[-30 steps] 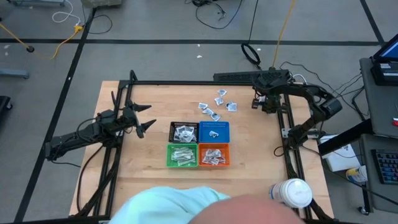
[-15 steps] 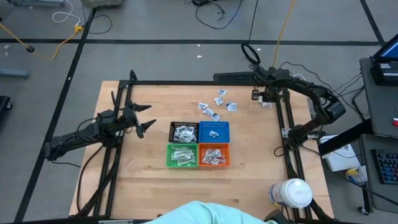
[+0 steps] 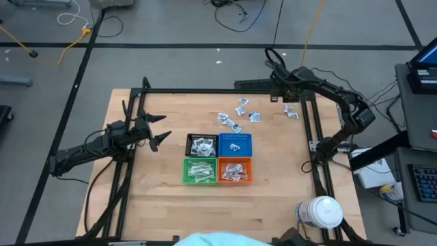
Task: Pick & Place First Aid Supplies
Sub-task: Put the alcohol pad into the blue bin
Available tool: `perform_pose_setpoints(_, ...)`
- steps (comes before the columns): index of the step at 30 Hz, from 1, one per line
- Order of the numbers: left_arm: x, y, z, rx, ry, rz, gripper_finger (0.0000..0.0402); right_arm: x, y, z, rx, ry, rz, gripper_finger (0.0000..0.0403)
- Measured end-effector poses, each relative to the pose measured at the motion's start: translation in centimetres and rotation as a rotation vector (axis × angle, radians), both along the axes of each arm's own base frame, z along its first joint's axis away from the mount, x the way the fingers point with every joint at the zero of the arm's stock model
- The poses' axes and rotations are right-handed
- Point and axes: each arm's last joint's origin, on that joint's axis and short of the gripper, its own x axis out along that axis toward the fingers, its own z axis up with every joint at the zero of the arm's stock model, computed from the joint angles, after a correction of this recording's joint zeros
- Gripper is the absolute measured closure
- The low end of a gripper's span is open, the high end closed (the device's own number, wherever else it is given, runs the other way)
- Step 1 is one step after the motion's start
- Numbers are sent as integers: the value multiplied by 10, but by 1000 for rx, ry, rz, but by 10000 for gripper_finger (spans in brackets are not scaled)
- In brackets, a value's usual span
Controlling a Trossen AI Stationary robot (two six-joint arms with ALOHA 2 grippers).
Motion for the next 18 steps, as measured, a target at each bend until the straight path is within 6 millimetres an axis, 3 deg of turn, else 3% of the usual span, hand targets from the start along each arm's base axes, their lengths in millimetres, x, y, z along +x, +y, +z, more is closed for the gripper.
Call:
perform_pose_setpoints(9,0,0,0,0,0,0,36,56,17,-1,14,-15,385,403)
perform_pose_setpoints(18,0,0,0,0,0,0,37,110,73,1,20,-126,805,403)
